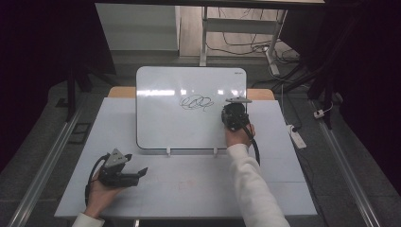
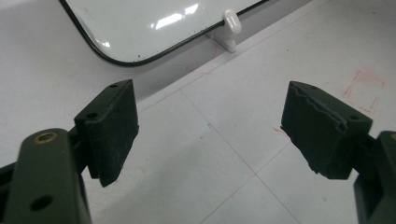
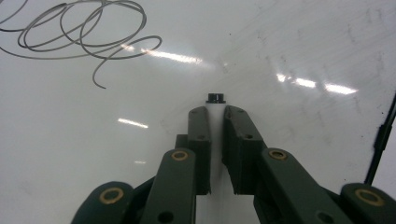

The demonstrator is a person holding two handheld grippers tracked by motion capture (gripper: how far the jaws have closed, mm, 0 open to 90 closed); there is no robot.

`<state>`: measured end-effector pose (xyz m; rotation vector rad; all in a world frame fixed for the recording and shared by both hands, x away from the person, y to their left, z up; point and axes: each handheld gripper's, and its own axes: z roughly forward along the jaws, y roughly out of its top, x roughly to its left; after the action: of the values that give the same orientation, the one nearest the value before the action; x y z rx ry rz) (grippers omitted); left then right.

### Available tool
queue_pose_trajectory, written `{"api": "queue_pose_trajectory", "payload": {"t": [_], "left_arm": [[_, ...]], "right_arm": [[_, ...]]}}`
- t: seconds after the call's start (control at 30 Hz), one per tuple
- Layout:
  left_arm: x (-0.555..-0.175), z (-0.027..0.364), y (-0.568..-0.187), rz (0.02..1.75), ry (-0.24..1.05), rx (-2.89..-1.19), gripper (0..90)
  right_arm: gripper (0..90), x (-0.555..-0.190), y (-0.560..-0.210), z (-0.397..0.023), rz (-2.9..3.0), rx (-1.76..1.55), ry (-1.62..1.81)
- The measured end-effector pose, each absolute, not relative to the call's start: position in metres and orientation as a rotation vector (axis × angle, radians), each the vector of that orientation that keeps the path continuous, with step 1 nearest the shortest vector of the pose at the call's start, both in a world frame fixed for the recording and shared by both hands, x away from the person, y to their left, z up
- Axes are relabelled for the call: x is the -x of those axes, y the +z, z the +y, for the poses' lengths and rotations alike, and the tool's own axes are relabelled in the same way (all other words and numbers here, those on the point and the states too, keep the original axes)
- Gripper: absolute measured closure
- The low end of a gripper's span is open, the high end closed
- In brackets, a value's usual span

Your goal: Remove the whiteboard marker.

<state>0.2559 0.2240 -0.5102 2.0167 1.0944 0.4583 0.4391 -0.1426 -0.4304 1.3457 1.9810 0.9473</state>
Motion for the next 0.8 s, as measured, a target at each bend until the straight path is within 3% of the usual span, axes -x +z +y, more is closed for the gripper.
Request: {"api": "queue_pose_trajectory", "payload": {"t": [0.2,0.5,0.8], "left_arm": [[-0.255,0.226,-0.510,1.099,0.461,-2.005,19.7],[-0.257,0.216,-0.505,1.074,0.433,-1.996,19.7],[-0.277,0.152,-0.481,0.897,0.244,-1.955,24.4]], "right_arm": [[81.2,-0.427,-0.424,-0.157,1.962,-1.286,1.027],[81.1,-0.380,-0.417,-0.190,1.940,-1.142,1.257],[81.1,-0.337,-0.420,-0.172,2.081,-0.911,1.418]]}}
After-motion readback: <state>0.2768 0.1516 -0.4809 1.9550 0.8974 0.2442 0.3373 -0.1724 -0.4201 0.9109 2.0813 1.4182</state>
